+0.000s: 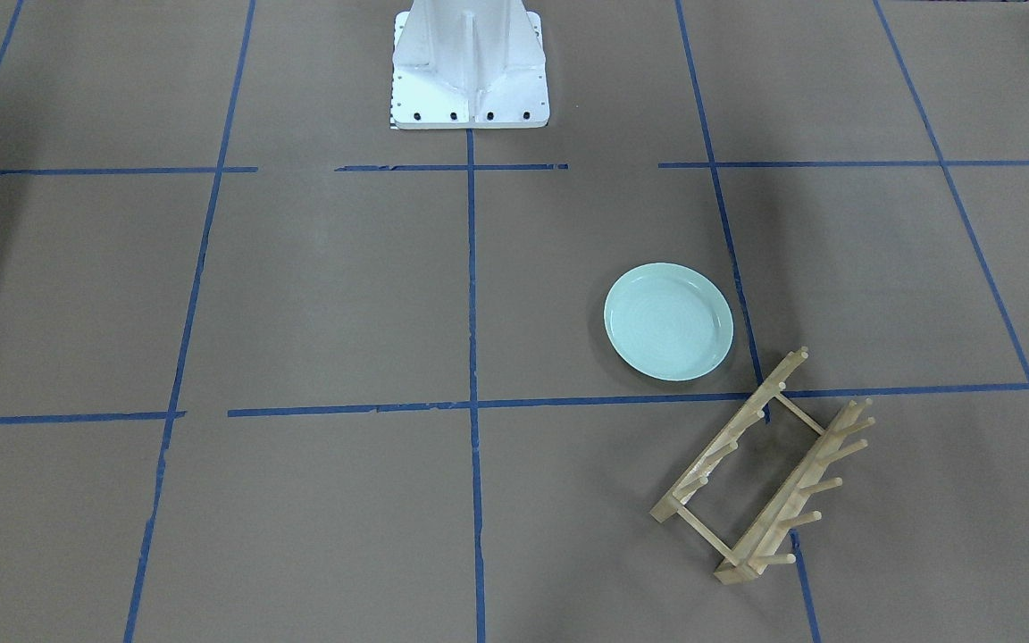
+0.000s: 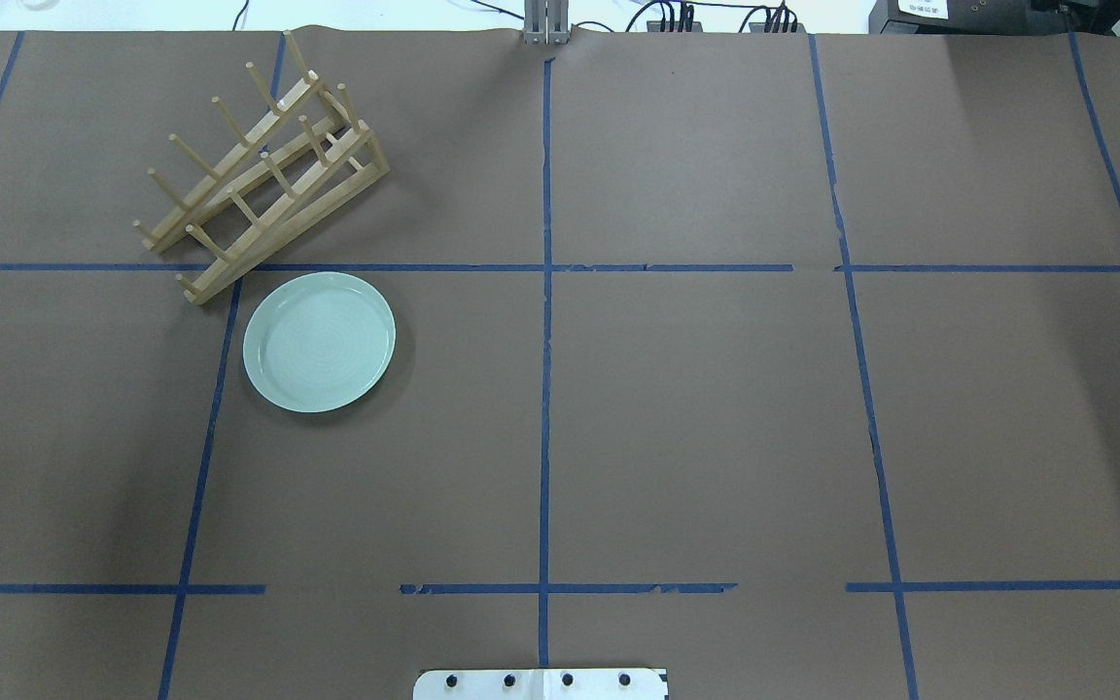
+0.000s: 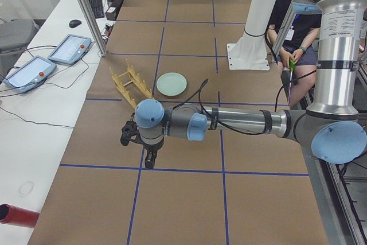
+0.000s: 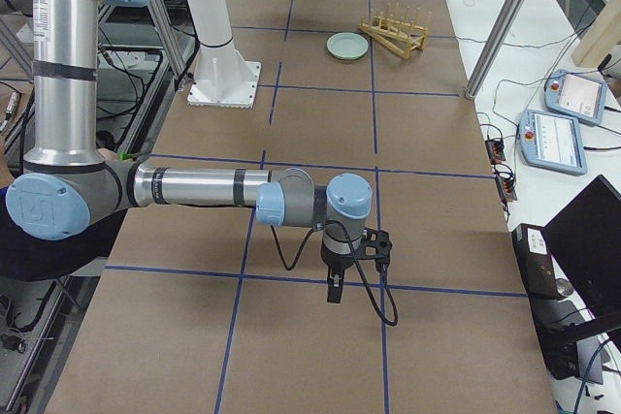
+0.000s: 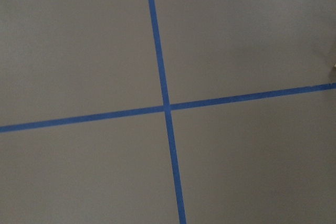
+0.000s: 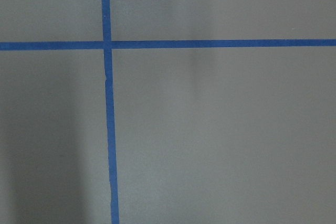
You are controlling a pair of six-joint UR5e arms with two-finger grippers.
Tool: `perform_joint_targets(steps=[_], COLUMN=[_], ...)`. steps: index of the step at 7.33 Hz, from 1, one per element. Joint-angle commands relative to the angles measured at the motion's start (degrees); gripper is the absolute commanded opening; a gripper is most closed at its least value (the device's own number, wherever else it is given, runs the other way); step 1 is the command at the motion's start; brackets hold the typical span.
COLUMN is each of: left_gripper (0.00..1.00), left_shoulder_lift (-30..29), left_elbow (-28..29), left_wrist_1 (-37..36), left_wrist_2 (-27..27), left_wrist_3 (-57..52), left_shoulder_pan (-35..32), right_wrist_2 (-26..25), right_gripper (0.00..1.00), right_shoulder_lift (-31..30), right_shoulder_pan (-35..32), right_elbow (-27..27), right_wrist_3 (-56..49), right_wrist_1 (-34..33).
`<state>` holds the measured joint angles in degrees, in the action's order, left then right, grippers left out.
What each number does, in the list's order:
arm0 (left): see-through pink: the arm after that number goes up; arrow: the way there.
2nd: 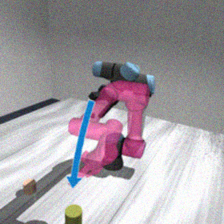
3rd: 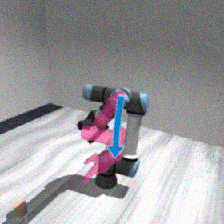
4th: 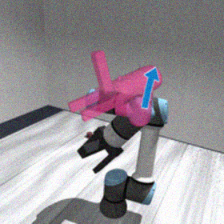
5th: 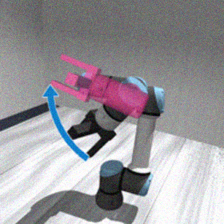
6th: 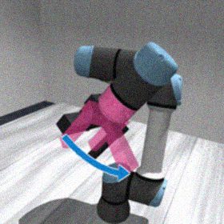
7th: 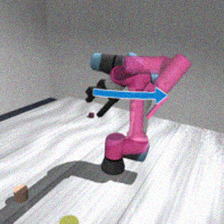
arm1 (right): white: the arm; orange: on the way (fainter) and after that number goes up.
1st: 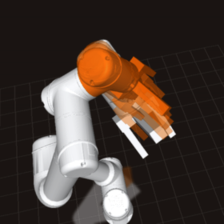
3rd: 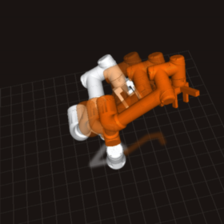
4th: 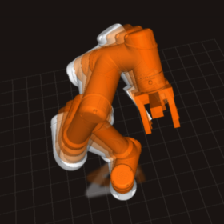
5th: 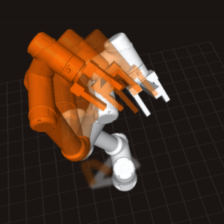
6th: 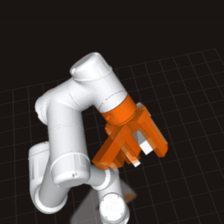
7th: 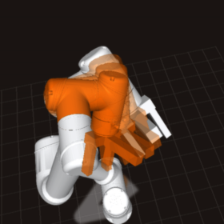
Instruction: Place plate on table
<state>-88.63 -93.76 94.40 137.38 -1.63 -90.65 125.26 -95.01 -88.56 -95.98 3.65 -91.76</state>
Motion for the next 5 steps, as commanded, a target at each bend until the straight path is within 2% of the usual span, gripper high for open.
perform_joint_targets(steps=[1, 2, 5], left_gripper=[1.0, 1.0, 1.0], left_shoulder_lift=[0.4, 0.5, 0.4], left_elbow=[0.2, 0.5, 0.9], left_wrist_1=[-0.2, -0.6, -4.3], left_wrist_2=[-2.0, -3.8, -3.7], left_wrist_3=[0.0, 0.0, 0.0], left_shoulder_pan=[-0.1, -0.1, 0.0], right_wrist_2=[0.0, 0.0, 0.0], right_gripper=[1.0, 1.0, 1.0], right_shoulder_lift=[0.0, 0.0, 0.0], right_shoulder_pan=[0.0, 0.0, 0.0], right_elbow=[0.0, 0.0, 0.0], right_wrist_3=[0.0, 0.0, 0.0], right_wrist_1=[0.0, 0.0, 0.0])
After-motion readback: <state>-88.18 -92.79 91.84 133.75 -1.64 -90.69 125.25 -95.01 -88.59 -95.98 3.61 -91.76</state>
